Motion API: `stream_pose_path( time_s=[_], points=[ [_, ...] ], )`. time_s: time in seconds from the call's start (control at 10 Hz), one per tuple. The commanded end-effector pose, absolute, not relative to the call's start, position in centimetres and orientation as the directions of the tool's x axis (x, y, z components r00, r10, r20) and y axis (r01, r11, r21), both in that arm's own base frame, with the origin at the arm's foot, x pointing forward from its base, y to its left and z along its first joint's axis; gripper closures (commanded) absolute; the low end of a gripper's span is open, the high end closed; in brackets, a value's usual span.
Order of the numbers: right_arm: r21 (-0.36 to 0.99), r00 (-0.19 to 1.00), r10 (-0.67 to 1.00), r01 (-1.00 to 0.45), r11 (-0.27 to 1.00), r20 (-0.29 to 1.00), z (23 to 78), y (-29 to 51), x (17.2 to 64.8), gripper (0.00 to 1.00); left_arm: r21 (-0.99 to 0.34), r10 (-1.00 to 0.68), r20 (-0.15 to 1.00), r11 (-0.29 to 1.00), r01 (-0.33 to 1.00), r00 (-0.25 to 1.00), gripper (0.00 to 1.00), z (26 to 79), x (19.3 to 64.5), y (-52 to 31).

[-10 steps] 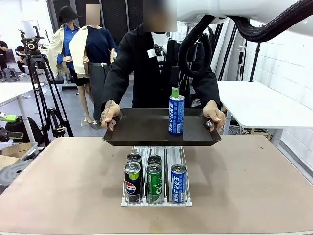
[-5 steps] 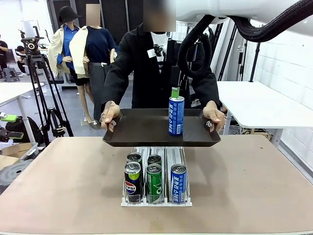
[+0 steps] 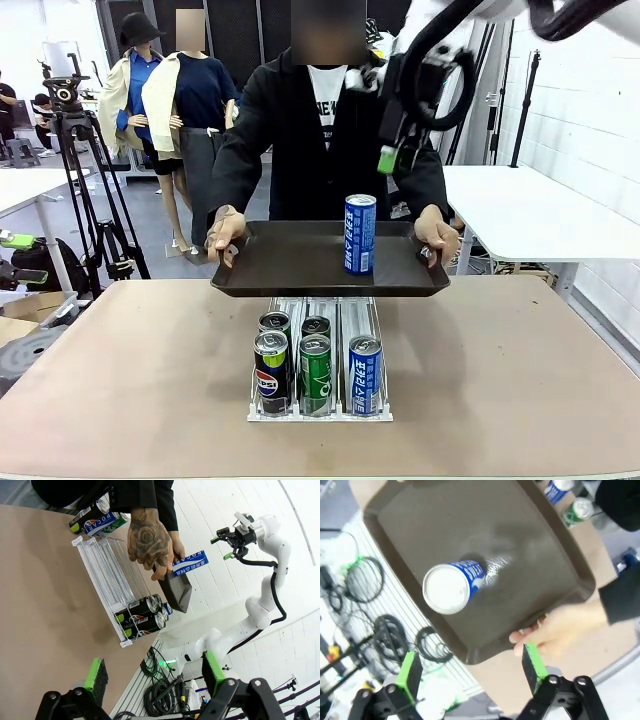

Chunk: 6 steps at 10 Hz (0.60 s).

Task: Retrieve and hand over the desired beverage to the person.
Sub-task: Pick up another can of the same type that the person held from the Automatic Can Dispenser.

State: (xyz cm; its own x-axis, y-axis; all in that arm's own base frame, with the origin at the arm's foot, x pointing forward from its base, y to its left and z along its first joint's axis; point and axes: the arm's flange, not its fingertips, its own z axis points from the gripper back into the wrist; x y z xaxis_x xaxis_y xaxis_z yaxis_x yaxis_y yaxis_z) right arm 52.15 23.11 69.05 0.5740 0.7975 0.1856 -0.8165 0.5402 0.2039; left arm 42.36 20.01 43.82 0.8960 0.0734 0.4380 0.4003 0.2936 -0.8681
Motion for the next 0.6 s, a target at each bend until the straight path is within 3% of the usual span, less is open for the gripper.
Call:
stream_pose_path(
  time_s=[0.0,0.5],
  points=[
    [0.258,0.652,0.71,-0.758,0.599,0.266,72.0,20.1,52.5,0.0,-0.865,0.071,0.441,0.299,0.402,0.895,0.0,44.0,42.3,20.1],
    [0.523,0.799,0.441,-0.601,0.604,0.409,71.1,5.3,52.7,0.0,-0.865,0.071,0.441,0.299,0.402,0.895,0.0,44.0,42.3,20.1]
  ],
)
